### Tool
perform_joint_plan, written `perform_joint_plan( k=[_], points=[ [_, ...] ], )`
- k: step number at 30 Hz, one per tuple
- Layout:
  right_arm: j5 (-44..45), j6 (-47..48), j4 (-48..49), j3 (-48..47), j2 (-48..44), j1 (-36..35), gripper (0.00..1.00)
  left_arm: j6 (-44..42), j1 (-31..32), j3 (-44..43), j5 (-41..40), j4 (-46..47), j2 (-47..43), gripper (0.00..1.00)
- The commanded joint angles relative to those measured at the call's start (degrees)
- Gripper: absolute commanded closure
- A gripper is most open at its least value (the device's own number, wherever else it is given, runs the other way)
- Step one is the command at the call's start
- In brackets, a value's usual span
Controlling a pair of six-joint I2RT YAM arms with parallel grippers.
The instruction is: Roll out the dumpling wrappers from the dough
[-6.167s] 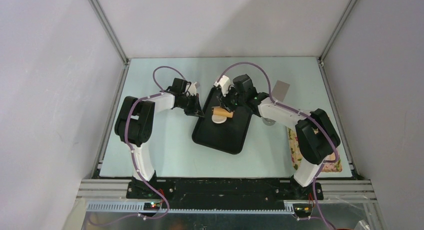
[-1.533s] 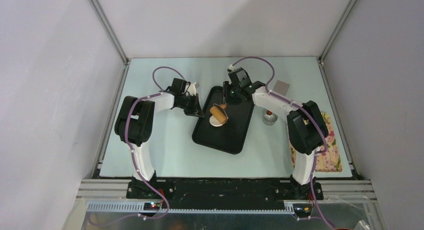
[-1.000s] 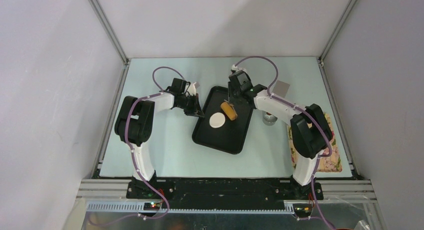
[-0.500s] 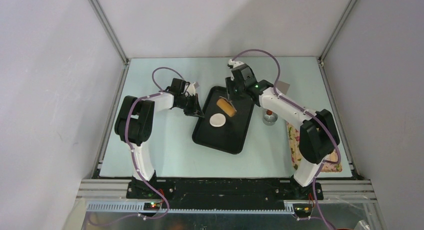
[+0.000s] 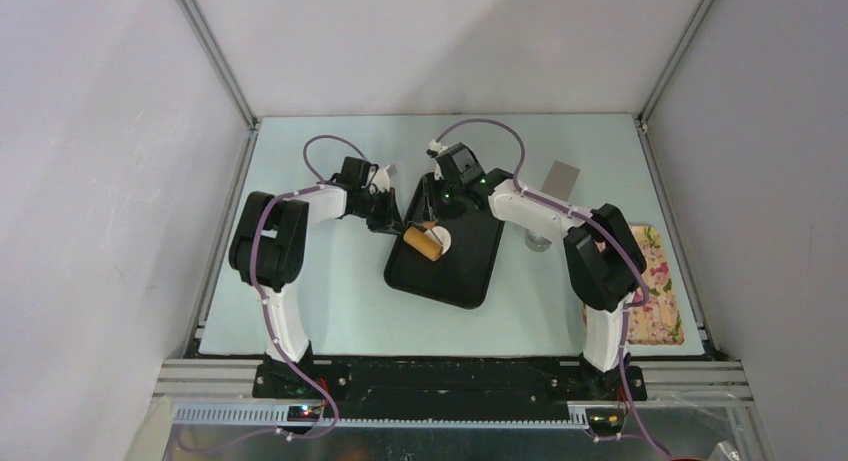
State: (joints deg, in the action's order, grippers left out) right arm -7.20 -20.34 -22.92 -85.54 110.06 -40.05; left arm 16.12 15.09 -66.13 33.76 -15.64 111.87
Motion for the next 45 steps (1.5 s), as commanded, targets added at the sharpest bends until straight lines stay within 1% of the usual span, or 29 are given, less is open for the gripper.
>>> perform_joint_plan(
  k=[1, 4, 9, 12, 16, 21, 25, 28, 29, 31, 33, 35, 41, 45],
  points=[
    [1.3, -0.5, -0.5, 3.4, -0.5, -0.3, 1.00, -0.8, -0.4, 1.0, -2.6, -5.5, 2.5, 1.00],
    [4.6, 0.3, -1.0, 7.1, -1.9, 1.3, 1.00, -0.8, -0.6, 1.1, -2.4, -5.5, 2.4, 1.00],
    [8.4, 1.2, -1.6, 10.4, -2.9, 7.5, 1.00, -0.6, -1.0, 0.9, -1.5, -5.5, 2.7, 1.00],
    [7.9, 0.9, -1.6, 11.0, -3.2, 10.8, 1.00, -0.4, -1.3, 0.9, -1.0, -5.5, 2.9, 1.00],
    [6.3, 0.6, -1.7, 11.0, -3.3, 12.5, 1.00, -0.3, -1.3, 0.7, -0.9, -5.5, 3.2, 1.00],
    [7.2, 1.8, -1.8, 11.7, -3.6, 12.6, 1.00, -0.2, -1.5, 0.7, -0.7, -5.5, 3.3, 1.00],
    [6.7, 4.6, 0.5, 10.6, -7.6, 12.8, 1.00, -0.2, -1.6, 0.7, -0.7, -5.5, 3.3, 1.00],
    [2.0, 7.5, 0.8, 7.7, -11.9, 12.8, 1.00, -0.1, -1.5, 0.6, -0.6, -5.5, 3.4, 1.00],
    [-1.4, 8.3, 0.7, 7.0, -12.5, 12.7, 1.00, -0.1, -1.5, 0.6, -0.7, -5.5, 3.4, 1.00],
    [-5.1, 9.9, -0.4, 5.0, -13.6, 11.7, 1.00, 0.0, -1.5, 0.7, -0.6, -5.5, 3.5, 1.00],
    [-6.6, 12.0, -2.2, 3.1, -13.1, 10.1, 1.00, 0.0, -1.5, 0.6, -0.7, -5.5, 3.5, 1.00],
    [-6.2, 13.9, -3.3, 2.1, -12.4, 8.1, 1.00, 0.0, -1.6, 0.6, -0.7, -5.5, 3.6, 1.00],
    [-5.4, 17.5, -0.6, 1.6, -8.3, 4.8, 1.00, 0.1, -1.6, 0.6, -0.7, -5.5, 3.6, 1.00],
    [-4.7, 19.9, -1.1, 1.0, -4.9, 3.6, 1.00, 0.0, -1.6, 0.6, -0.8, -5.5, 3.4, 1.00]
  ],
)
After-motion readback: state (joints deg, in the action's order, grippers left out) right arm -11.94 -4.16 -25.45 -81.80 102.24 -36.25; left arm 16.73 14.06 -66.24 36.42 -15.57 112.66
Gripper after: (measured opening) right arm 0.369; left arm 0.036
